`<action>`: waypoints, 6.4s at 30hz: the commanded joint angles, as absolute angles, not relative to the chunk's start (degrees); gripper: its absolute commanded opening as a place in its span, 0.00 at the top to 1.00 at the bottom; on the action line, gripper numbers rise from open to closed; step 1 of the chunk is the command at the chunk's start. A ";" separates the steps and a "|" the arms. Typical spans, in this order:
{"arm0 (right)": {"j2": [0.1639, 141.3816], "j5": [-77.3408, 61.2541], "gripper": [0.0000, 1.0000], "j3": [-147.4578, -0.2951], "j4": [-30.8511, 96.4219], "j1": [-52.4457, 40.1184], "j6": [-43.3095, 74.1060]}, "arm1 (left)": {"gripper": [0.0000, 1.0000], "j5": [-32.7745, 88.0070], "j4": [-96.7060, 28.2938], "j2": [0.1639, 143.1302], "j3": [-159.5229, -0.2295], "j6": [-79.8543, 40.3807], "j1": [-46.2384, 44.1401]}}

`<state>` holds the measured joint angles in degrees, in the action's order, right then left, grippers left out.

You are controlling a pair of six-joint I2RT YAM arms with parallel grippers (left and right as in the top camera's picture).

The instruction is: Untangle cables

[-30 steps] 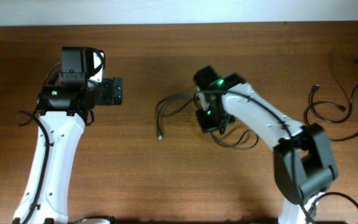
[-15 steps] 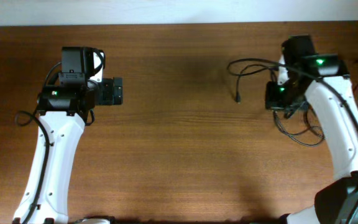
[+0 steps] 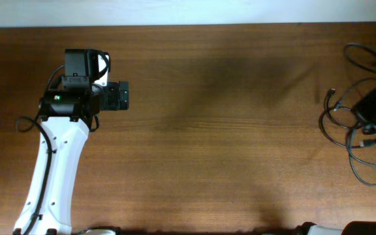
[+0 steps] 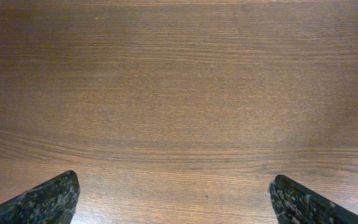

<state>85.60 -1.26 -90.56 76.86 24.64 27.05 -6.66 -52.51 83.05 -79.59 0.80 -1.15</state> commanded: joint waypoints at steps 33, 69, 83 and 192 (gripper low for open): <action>108.05 9.02 0.66 -87.53 66.13 56.75 38.65 | 0.01 -6.28 -52.40 83.31 -79.85 0.19 -0.99; 94.13 -8.43 0.02 -87.64 59.11 -9.58 -1.48 | 0.01 -6.28 -52.40 83.31 -79.85 0.19 -0.95; 94.13 -8.40 0.02 -87.64 59.09 -10.50 -1.50 | 0.01 -6.28 -52.40 83.31 -79.85 0.19 -0.95; 41.74 -7.22 0.02 -7.46 -14.57 -10.44 -2.59 | 0.01 -8.40 -3.99 0.34 -0.51 -1.30 -3.97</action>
